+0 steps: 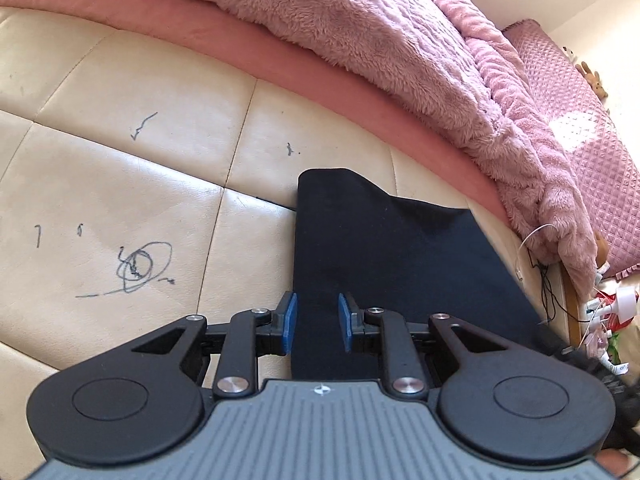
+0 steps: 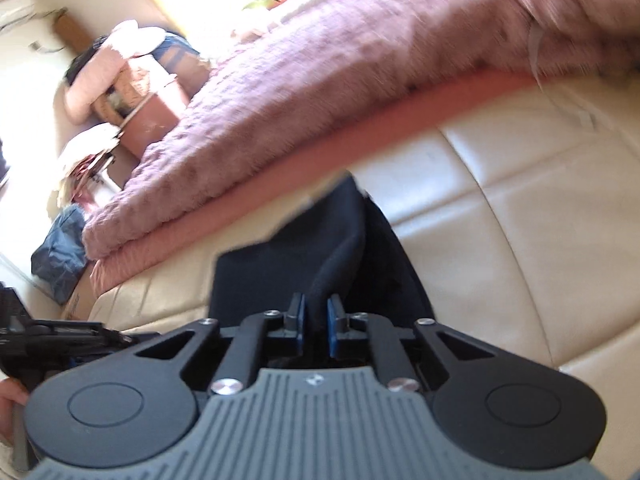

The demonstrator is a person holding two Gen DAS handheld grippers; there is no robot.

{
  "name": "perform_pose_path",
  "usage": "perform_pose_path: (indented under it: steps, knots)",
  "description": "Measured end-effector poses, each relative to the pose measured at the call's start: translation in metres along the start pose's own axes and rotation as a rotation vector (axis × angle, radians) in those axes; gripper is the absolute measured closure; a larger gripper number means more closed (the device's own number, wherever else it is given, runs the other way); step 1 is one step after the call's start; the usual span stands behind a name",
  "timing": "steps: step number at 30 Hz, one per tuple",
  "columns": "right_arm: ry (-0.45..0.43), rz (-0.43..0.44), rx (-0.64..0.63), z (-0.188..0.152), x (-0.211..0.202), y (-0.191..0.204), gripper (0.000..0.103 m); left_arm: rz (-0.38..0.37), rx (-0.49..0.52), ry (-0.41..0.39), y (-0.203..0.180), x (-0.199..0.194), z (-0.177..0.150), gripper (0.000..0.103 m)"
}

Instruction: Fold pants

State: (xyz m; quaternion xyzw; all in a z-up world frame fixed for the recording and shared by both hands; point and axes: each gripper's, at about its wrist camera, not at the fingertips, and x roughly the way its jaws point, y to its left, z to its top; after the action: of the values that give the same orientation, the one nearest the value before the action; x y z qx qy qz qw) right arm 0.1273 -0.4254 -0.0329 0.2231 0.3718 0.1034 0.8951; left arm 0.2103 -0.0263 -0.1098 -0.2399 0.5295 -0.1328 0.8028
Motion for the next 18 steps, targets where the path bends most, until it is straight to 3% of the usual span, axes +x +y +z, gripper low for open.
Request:
perform_pose_path:
  steps: [3, 6, 9, 18]
  knots:
    - [-0.063, -0.061, -0.077, 0.01, -0.02, 0.014, 0.098, -0.007, 0.016, -0.006, -0.002, 0.0, -0.002, 0.079]
    - [0.018, -0.169, 0.002, -0.005, 0.0, -0.022, 0.098, -0.011, 0.027, 0.003, -0.003, 0.005, -0.004, 0.079]
    - [0.061, -0.263, 0.0, -0.027, 0.026, -0.051, 0.098, -0.011, 0.045, 0.014, -0.007, 0.012, -0.005, 0.079]
    - [0.063, -0.345, -0.095, -0.028, 0.053, -0.066, 0.098, -0.015, 0.178, -0.031, -0.045, 0.042, 0.006, 0.082]
